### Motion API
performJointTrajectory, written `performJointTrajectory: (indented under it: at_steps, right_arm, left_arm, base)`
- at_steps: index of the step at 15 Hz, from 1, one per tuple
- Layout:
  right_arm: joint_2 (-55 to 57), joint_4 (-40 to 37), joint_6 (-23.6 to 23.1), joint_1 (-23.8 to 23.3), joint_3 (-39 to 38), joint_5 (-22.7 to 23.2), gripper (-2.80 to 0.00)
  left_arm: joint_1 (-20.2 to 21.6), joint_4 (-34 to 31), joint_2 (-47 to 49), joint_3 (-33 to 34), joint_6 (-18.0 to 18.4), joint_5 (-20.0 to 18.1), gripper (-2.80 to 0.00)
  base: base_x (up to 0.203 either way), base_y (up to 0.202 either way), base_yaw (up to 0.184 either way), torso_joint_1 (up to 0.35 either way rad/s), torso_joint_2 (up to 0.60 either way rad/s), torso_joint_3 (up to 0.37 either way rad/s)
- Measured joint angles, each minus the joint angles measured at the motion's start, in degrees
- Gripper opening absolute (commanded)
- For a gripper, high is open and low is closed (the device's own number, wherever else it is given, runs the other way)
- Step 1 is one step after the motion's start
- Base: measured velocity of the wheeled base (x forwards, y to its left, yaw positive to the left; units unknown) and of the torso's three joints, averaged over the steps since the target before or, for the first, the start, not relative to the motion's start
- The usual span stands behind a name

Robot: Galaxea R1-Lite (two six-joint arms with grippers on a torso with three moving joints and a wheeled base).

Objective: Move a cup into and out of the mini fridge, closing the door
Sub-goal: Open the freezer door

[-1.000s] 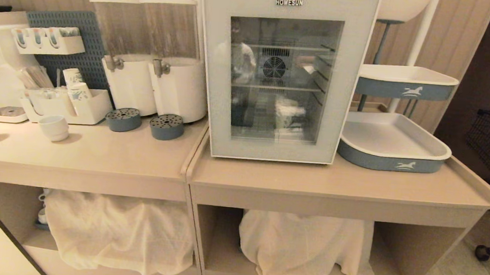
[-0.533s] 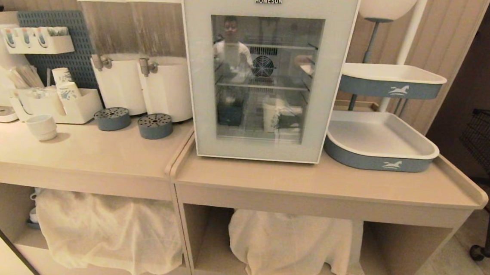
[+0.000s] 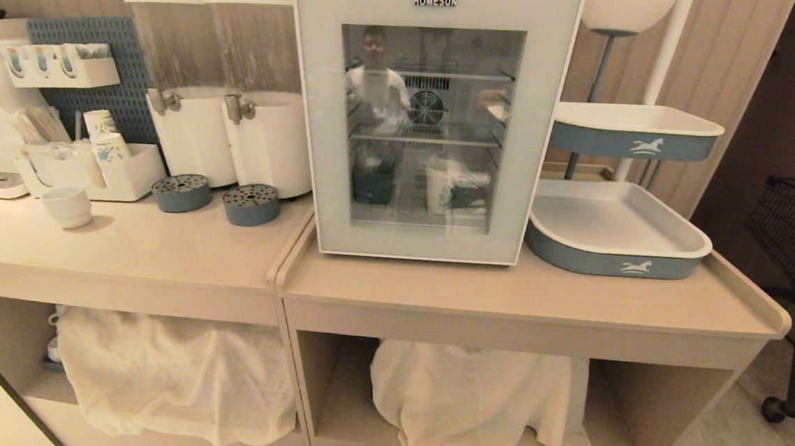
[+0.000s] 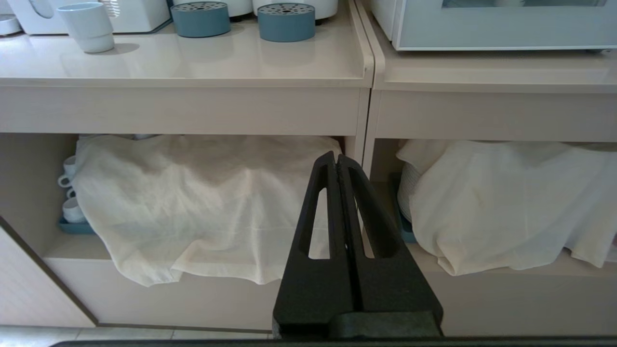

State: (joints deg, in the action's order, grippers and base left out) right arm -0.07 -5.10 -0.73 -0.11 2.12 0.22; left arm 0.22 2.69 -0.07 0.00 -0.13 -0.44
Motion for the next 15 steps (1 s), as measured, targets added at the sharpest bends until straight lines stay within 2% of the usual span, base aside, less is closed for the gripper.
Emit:
performJointTrajectory:
  at_steps: [2,12,15]
  right_arm:
    - [0.0,0.0,0.0,0.0,0.0,0.0,-2.80]
    - [0.0,0.0,0.0,0.0,0.0,0.0,-2.80]
    - [0.0,0.0,0.0,0.0,0.0,0.0,-2.80]
  left_arm:
    - [0.0,0.0,0.0,0.0,0.0,0.0,-2.80]
    - [0.0,0.0,0.0,0.0,-0.1,0.1,-2.80]
    - [0.0,-0.2,0.0,0.0,0.0,0.2,-2.80]
  base:
    - [0.033,0.000,0.000,0.002,0.00,-0.001]
    - [0.187,0.000,0.001,0.000,0.00,0.000]
    - [0.021,0.000,0.001,0.001,0.00,-0.002]
